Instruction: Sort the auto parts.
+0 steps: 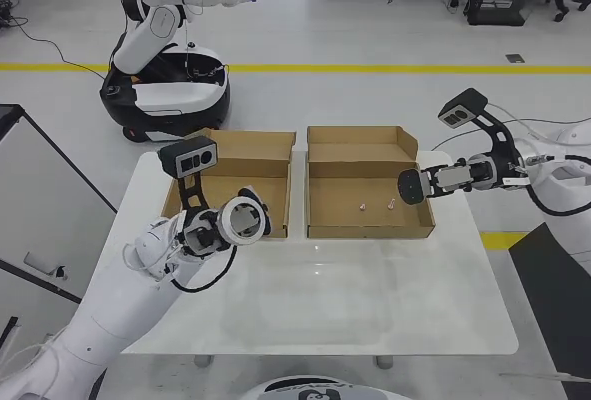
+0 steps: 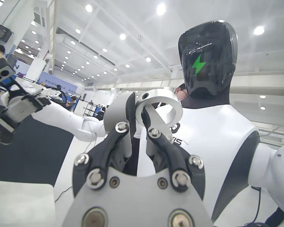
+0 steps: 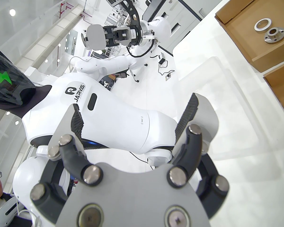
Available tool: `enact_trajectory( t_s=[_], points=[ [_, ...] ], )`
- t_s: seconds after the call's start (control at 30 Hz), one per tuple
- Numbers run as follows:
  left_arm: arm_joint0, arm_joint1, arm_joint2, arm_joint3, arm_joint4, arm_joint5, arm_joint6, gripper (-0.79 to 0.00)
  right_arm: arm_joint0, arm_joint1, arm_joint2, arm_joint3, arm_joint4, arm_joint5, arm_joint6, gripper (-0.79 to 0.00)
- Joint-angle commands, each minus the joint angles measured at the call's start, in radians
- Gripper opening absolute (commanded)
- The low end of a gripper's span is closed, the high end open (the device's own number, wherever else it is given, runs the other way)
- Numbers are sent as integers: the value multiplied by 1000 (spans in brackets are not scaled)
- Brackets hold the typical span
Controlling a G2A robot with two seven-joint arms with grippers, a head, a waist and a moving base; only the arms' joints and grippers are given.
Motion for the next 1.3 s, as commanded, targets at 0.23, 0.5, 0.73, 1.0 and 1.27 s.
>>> enact_trajectory(
  t_s=[0.23,0.5,0.73,1.0,1.27],
  points=[
    [24,-5,-30,-64,-150,0,0,-785,0,0,0,0,0,0,0,0],
    [41,-26,-52,-95,-214,0,0,-785,0,0,0,0,0,0,0,0],
    [42,-23,-46,-46,-94,0,0,-785,0,0,0,0,0,0,0,0],
    [17,7,-3,44,85,0,0,-785,0,0,0,0,0,0,0,0],
    [4,9,9,4,-21,0,0,-785,0,0,0,0,0,0,0,0]
  ],
)
